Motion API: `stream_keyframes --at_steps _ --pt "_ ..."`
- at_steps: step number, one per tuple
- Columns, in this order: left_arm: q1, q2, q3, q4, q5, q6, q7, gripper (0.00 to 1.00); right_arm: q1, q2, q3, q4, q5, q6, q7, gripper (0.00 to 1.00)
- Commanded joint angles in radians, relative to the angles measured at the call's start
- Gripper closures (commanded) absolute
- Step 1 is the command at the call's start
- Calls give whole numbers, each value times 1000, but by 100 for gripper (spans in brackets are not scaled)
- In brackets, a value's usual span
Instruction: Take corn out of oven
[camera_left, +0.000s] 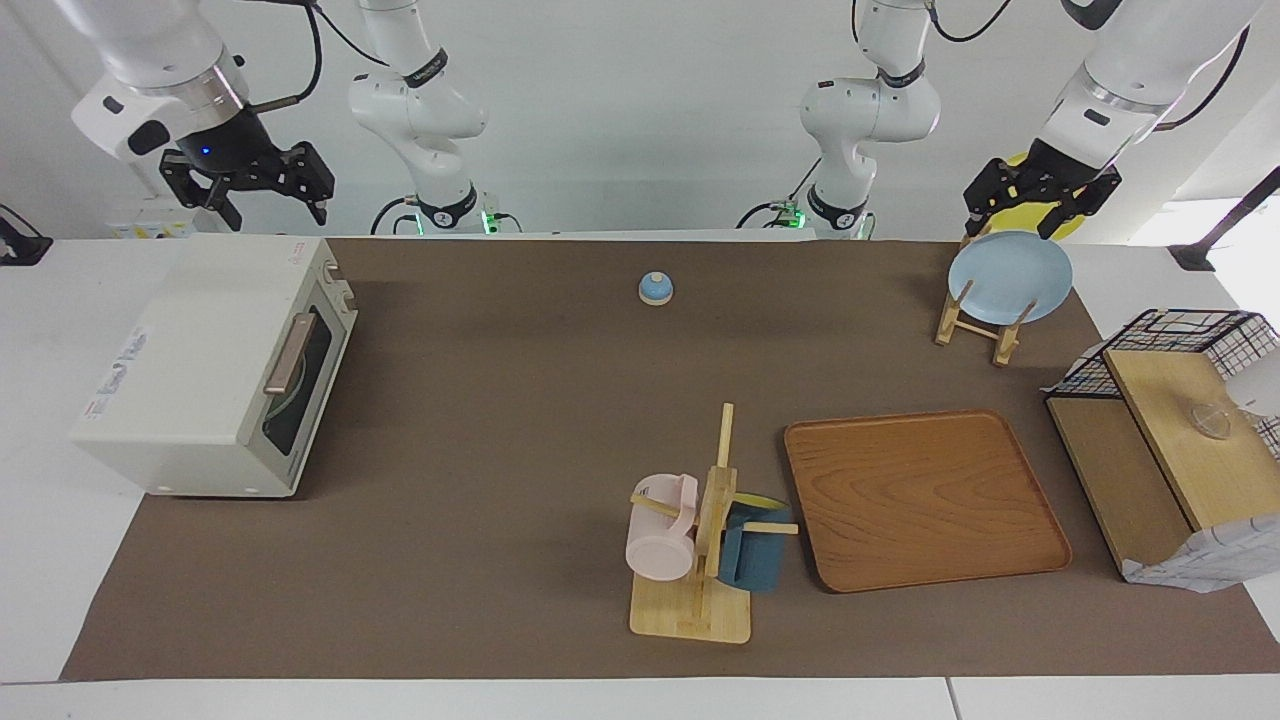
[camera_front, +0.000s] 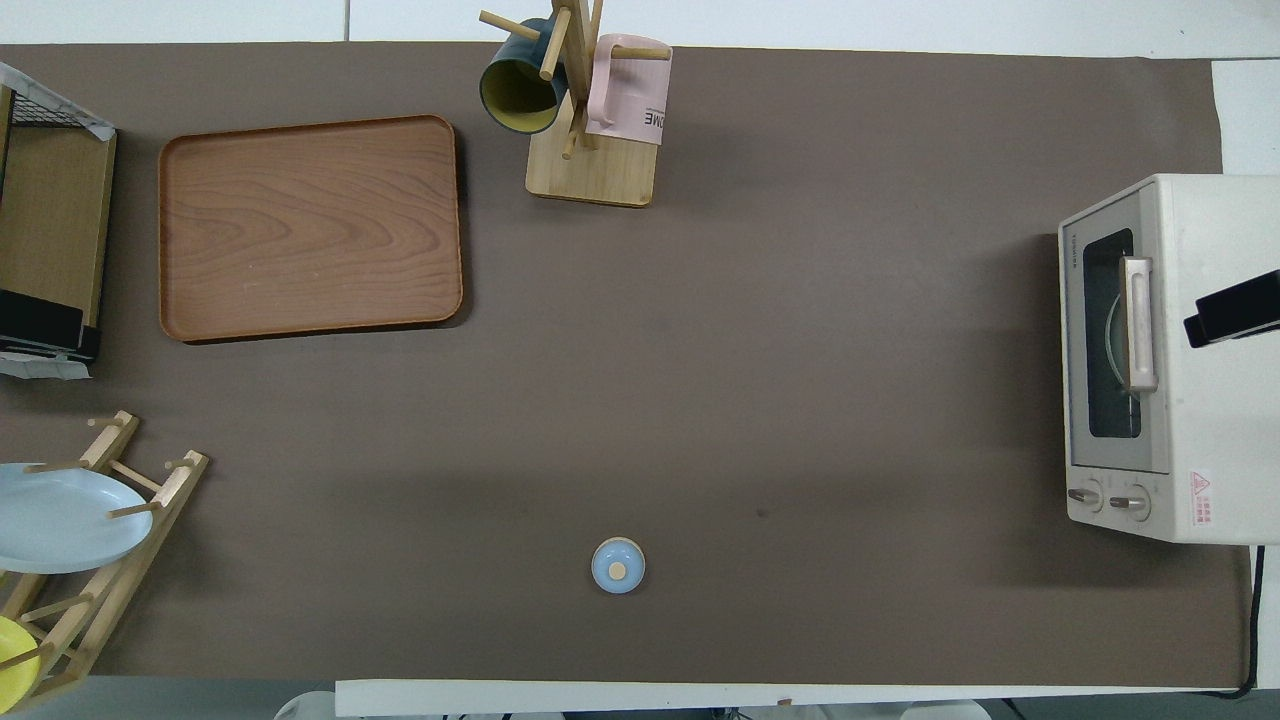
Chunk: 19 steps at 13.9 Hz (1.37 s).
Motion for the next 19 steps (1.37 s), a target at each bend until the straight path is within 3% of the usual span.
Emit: stream_keyframes --at_steps 1,7,8,9,11,14,19 --pt "9 -10 -5 -1 6 -19 17 0 -4 -23 4 -24 -2 3 5 0" --pt "9 -10 -5 -1 6 -19 17 0 -1 -48 5 -77 -2 2 -57 0" --pt "9 -10 -5 -1 6 -19 17 0 -1 -51 4 -83 -2 6 -100 22" --pt "7 -10 -5 -1 6 -19 17 0 -4 -51 4 -82 -5 9 -134 54" --pt "9 -10 -5 -1 6 -19 17 0 -13 -53 1 -89 -8 20 -141 97" --pt "9 -10 -5 -1 6 -19 17 0 -26 -66 -2 -242 -14 242 -196 100" --pt "9 -10 -5 -3 6 -19 17 0 -9 -23 -1 -341 -59 357 -194 100"
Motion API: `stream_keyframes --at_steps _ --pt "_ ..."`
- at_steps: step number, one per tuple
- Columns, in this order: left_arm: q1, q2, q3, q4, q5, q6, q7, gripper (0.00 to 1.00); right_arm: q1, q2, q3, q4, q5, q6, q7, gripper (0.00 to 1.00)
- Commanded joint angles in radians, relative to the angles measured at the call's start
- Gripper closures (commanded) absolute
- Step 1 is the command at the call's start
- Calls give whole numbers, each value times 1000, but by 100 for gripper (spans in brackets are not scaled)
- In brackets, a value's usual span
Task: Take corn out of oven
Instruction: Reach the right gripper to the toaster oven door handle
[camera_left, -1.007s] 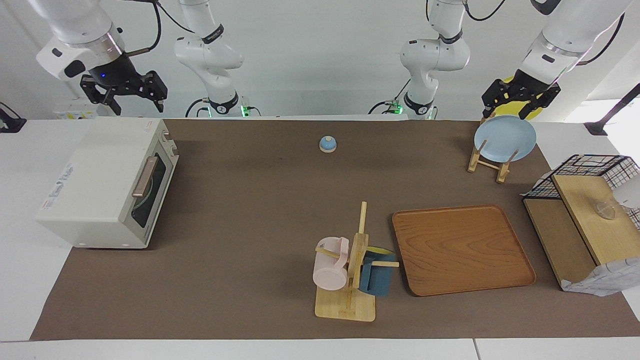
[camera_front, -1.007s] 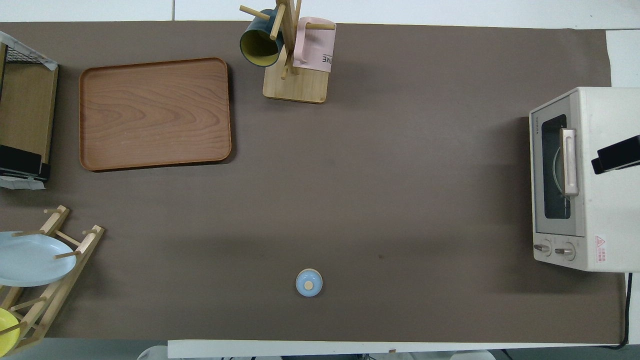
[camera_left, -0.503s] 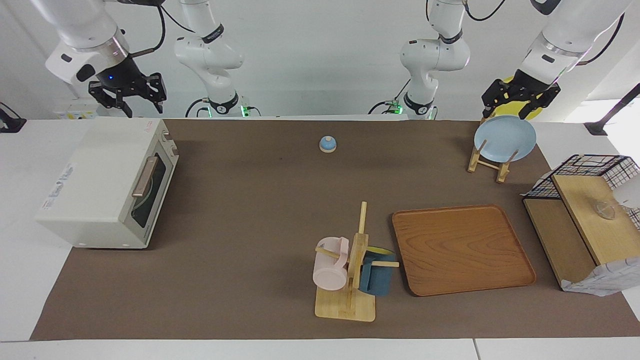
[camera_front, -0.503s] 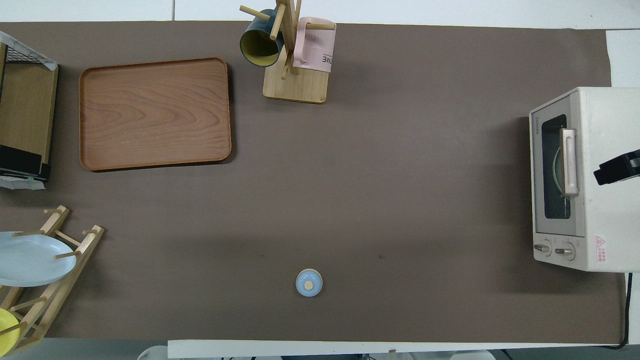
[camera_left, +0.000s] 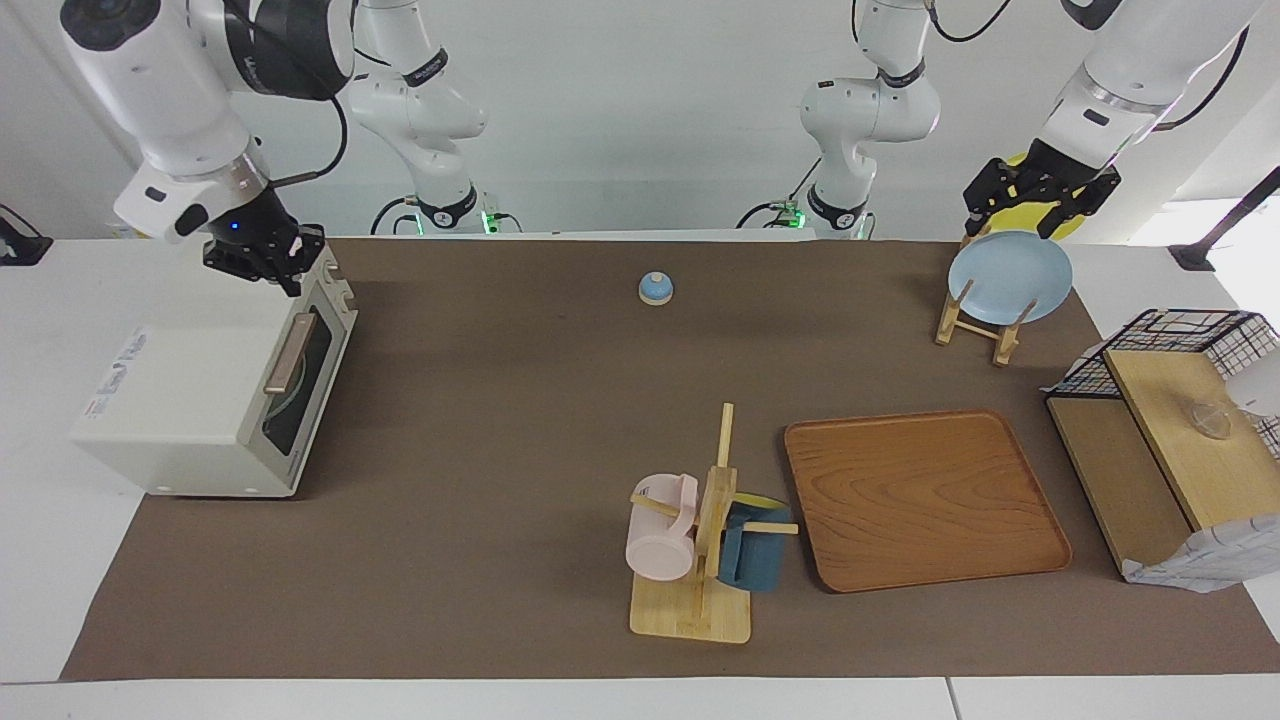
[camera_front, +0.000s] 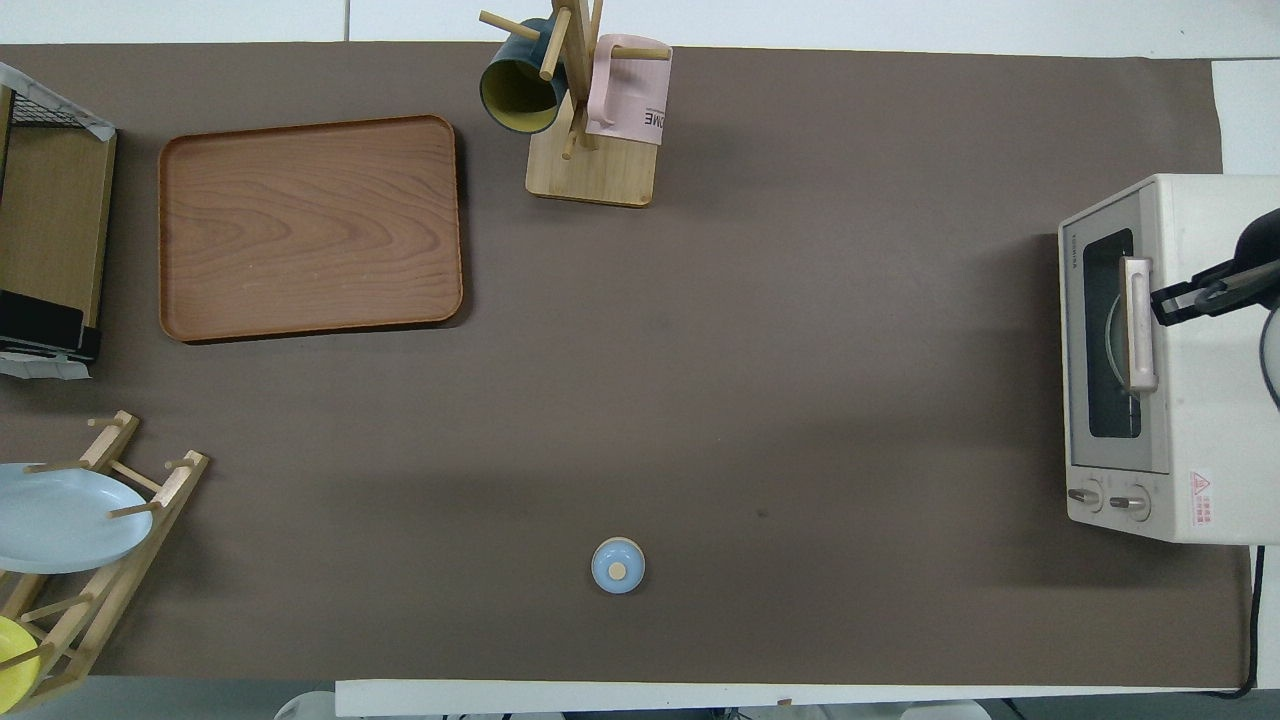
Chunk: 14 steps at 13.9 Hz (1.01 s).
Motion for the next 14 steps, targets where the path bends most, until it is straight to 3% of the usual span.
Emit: stream_keyframes --at_steps 1,10,14 --pt "9 -10 -5 -1 6 -17 17 0 -2 -9 4 -82 -43 66 -21 100" --pt "9 -10 -5 -3 6 -17 17 0 -9 4 4 -197 -187 189 -45 100" --pt "9 -10 -5 -3 6 -17 17 0 -31 4 2 -255 -190 252 -78 100"
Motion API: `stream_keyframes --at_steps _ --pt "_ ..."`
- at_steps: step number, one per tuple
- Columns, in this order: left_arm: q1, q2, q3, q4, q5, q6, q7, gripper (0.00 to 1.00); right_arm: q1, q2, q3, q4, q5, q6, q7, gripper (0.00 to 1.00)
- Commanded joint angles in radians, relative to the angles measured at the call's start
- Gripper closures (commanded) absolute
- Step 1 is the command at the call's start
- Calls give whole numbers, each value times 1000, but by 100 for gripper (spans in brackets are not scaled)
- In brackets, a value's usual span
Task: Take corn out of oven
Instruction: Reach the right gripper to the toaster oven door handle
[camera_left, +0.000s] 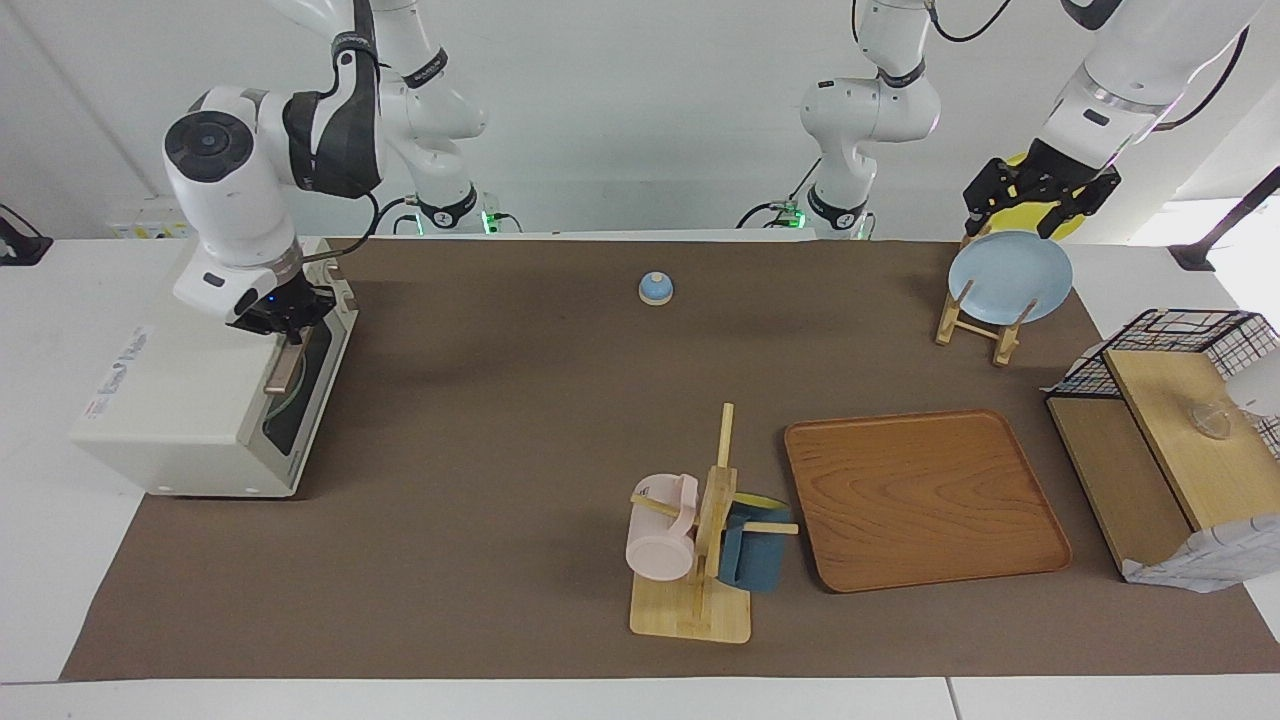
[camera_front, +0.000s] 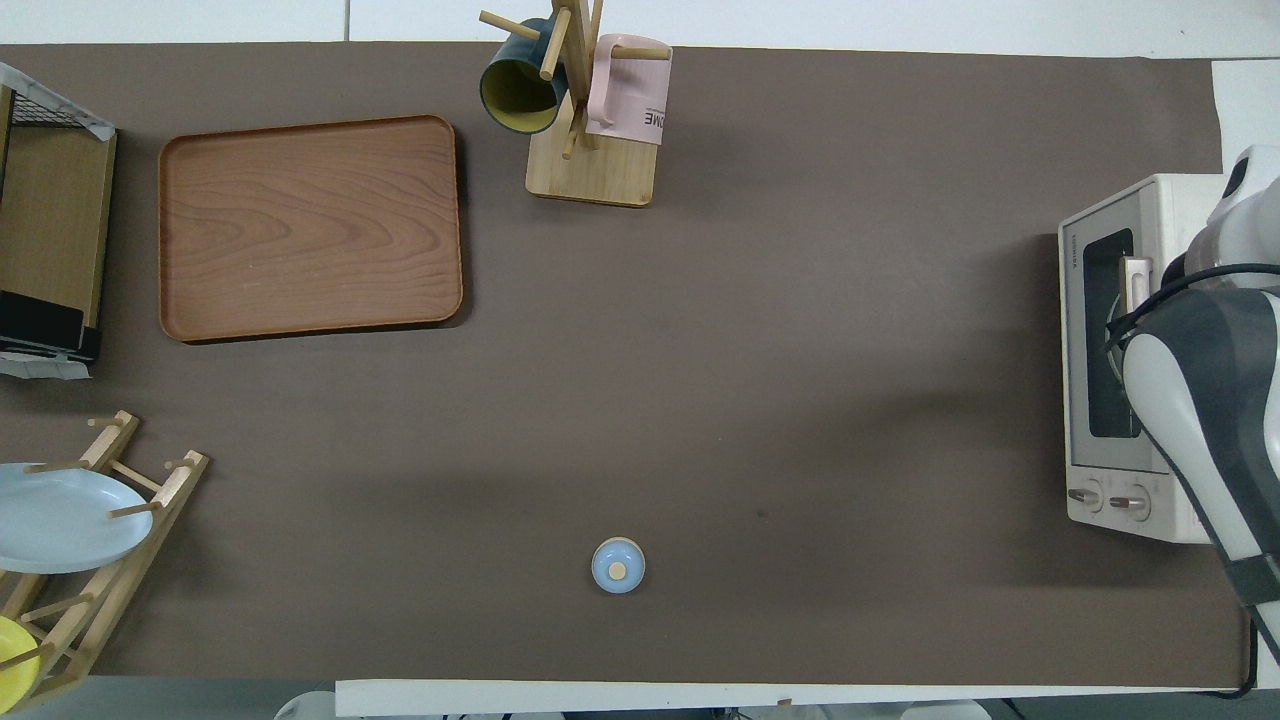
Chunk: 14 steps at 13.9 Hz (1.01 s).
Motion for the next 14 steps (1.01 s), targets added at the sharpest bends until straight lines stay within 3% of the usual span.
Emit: stream_keyframes --at_steps 1,5,10,14 --pt "9 -10 -5 -1 6 -16 17 0 -22 -11 6 -44 -14 46 -31 100" --pt "7 -10 -5 -3 6 -16 17 0 13 30 9 -44 -9 106 -1 100" --pt "9 -10 -5 -3 6 -16 17 0 135 188 9 -42 -5 287 195 100" --pt "7 -10 -5 -3 6 -16 17 0 153 300 11 -39 0 410 268 100"
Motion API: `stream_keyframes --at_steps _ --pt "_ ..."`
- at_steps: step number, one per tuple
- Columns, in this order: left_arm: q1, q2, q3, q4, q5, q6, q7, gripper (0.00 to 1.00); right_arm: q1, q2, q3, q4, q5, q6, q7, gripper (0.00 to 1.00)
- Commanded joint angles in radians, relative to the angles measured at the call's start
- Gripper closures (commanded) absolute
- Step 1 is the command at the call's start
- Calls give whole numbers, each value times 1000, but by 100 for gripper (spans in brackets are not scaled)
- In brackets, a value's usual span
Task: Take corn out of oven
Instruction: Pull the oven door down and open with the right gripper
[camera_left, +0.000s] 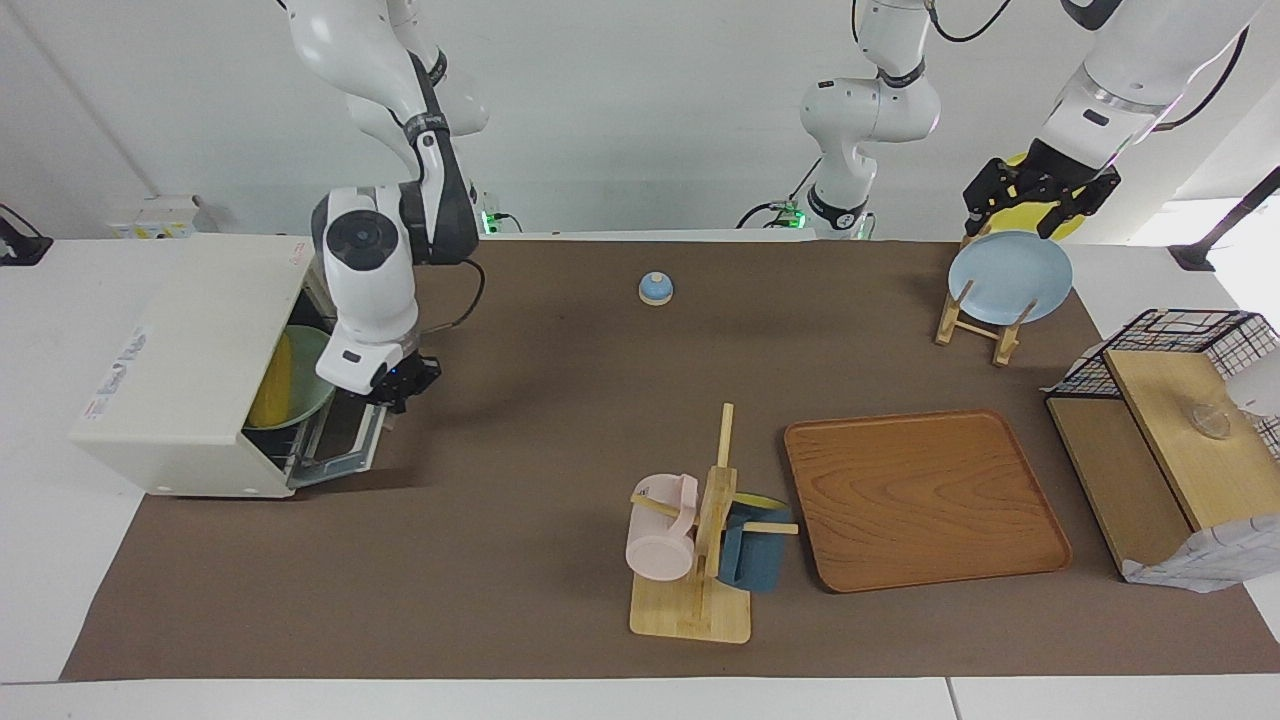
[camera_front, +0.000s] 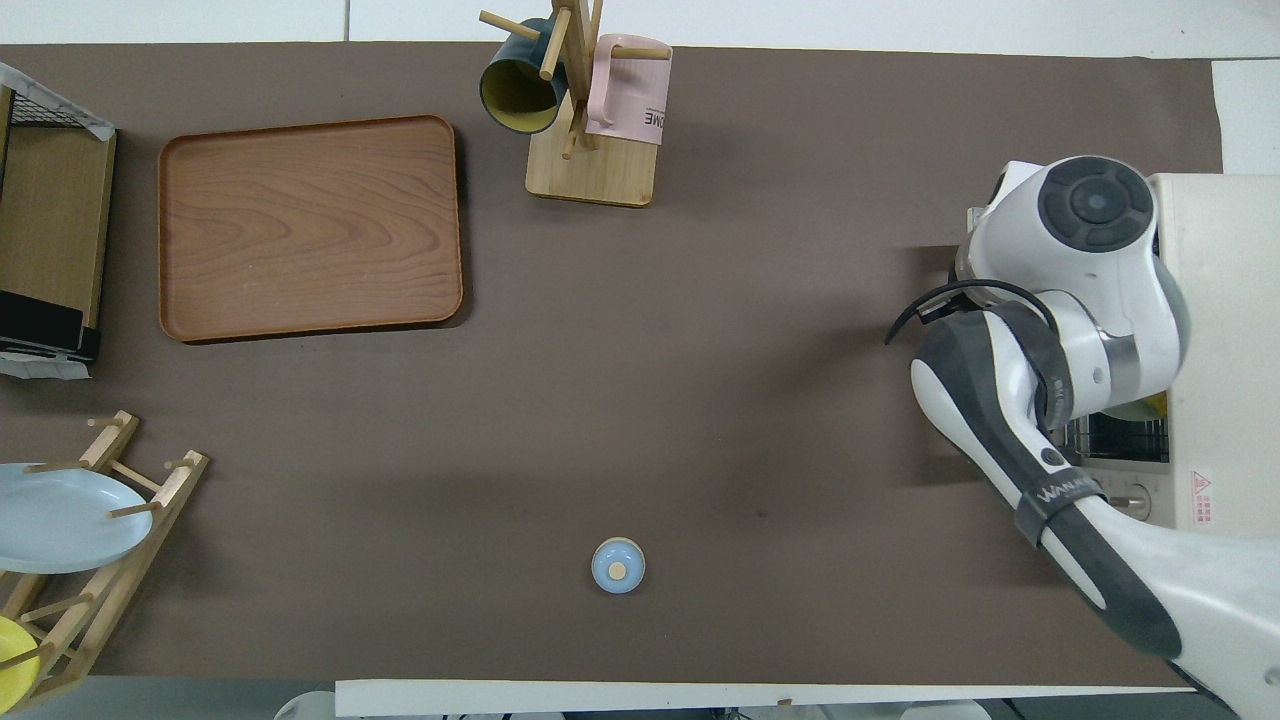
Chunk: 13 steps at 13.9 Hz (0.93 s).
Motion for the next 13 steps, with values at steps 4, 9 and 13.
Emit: stream_keyframes --at_steps 4,9,13 --pt "9 -10 -5 -3 6 -16 17 0 -23 67 23 39 -2 51 90 100" --pt "9 -10 -5 -3 6 -16 17 0 -18 44 69 153 196 -76 97 56" --pt "9 -10 -5 -3 6 -16 17 0 -131 -37 63 179 188 -336 88 42"
